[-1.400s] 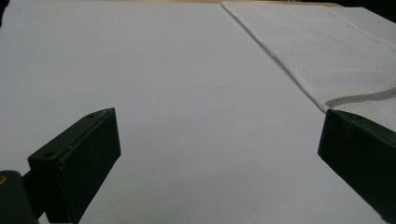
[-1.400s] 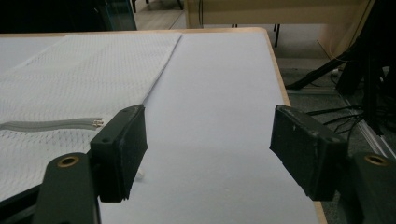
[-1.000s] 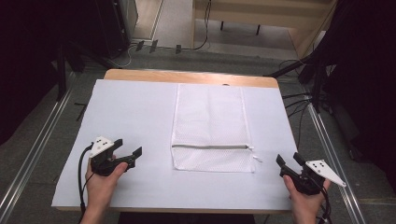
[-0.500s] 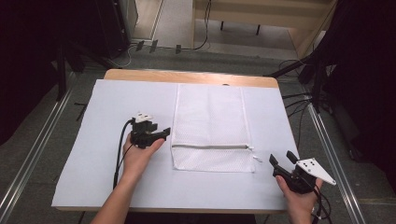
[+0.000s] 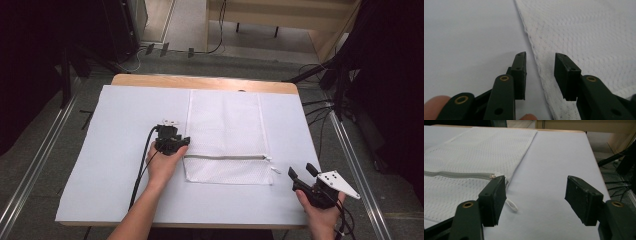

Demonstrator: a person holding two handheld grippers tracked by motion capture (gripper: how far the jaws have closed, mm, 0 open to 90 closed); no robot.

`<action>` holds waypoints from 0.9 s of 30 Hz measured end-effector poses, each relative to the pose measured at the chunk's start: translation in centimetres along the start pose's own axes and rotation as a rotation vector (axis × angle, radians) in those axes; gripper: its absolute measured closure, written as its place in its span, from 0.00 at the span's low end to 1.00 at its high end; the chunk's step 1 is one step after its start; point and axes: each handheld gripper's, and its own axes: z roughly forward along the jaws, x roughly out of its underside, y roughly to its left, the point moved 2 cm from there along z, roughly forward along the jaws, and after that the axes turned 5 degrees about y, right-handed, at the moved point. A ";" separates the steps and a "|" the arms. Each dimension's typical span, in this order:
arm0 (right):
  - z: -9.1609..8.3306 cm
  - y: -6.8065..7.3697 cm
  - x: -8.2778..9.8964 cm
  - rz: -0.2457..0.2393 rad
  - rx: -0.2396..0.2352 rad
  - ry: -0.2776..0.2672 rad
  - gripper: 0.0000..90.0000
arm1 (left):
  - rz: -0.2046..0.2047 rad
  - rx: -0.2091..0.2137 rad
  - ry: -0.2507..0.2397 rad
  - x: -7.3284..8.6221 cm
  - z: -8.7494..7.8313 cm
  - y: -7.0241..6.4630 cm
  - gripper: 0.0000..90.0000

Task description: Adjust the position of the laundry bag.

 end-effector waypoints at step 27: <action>-0.1 0.5 0.3 -0.015 0.006 0.015 0.39 | 0.115 0.215 0.045 4.2 -4.6 0.7 1.00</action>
